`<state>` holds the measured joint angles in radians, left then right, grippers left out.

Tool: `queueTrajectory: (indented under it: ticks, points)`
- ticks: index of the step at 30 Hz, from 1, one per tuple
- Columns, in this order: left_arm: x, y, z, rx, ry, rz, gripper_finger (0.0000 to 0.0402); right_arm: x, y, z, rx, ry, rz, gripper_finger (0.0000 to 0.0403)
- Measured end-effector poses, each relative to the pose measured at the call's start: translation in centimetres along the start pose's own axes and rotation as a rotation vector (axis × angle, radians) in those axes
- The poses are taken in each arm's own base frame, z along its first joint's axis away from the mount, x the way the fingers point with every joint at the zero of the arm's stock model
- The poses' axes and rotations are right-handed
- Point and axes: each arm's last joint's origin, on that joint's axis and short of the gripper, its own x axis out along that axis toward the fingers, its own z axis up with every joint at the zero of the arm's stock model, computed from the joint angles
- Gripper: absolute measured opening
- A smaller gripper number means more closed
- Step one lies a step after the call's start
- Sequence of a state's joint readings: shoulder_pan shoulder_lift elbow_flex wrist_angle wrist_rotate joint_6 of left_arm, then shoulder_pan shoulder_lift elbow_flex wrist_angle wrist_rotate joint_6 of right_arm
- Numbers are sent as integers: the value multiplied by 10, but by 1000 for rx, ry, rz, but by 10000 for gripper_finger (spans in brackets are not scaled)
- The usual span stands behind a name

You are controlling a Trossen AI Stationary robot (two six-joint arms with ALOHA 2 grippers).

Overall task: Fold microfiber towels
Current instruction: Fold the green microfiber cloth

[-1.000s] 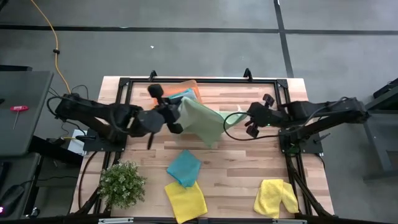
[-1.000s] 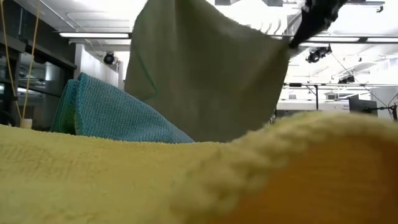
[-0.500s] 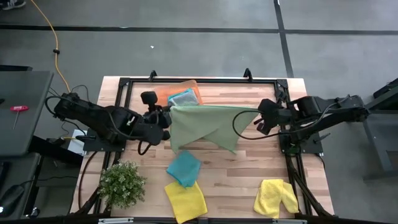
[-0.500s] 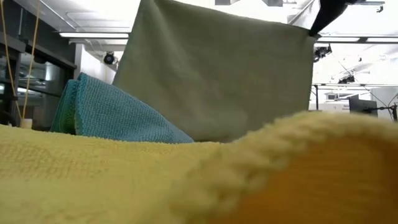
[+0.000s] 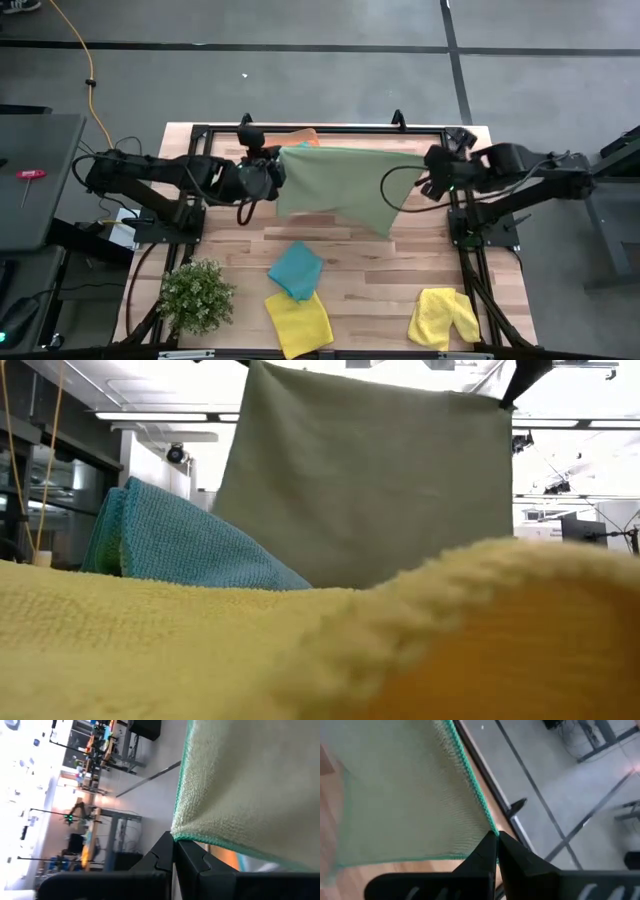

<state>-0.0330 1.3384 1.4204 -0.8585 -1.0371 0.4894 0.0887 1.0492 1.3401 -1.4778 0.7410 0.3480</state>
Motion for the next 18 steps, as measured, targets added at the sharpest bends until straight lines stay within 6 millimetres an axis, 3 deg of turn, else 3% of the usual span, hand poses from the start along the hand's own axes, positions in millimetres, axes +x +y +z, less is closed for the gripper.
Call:
queueTrajectory:
  ticks: [6,12,18]
  points:
    - [0,1,0,39,38,72,0,-21,-24,13,-9,-67,4,0]
    - [-3,-5,-1,-50,23,46,0,-17,-23,18,-55,-35,27,0]
    - [7,-53,-16,-36,53,-33,0,-3,-5,17,-14,24,89,0]
